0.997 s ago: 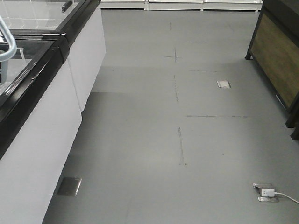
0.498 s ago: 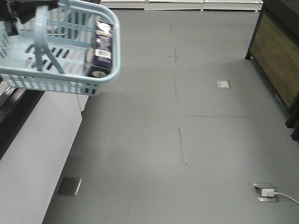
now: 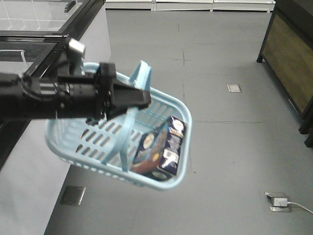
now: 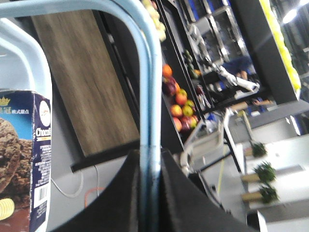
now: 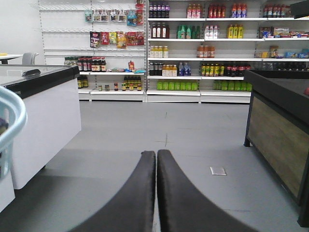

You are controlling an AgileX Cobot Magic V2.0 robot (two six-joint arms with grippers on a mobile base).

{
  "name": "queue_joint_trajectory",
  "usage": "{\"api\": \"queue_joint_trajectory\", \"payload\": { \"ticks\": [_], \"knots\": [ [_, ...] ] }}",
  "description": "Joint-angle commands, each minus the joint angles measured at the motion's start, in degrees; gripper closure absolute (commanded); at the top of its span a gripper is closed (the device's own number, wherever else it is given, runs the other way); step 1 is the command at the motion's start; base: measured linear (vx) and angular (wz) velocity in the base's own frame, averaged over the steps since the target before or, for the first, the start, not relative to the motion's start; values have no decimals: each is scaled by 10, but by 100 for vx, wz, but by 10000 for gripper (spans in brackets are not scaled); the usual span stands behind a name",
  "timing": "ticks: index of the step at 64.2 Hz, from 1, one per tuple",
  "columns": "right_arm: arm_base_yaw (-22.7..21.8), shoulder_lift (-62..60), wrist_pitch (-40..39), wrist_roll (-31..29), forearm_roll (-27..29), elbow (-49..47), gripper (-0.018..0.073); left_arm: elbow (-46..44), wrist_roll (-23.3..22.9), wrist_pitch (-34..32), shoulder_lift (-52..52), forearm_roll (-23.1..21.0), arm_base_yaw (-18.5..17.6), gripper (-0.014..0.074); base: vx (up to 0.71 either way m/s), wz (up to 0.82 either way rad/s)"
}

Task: Left arm holds basket, right arm returns cookies
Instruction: 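Lift the basket with the cookie box using the left gripper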

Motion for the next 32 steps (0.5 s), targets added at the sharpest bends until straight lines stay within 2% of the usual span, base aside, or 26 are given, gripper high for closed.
{"api": "queue_joint_trajectory", "payload": {
  "ticks": [1,15,32],
  "knots": [
    [-3,-7,-42,-2,-1,2,567,50,69,-5,-43,-108,-41,603,0,0],
    [-3,-7,-42,-2,-1,2,567,168,71,-98,-55,-108,-108,603,0,0],
    [-3,-7,-42,-2,-1,2,567,215,74,-170,-55,-107,-187,603,0,0]
  ]
}}
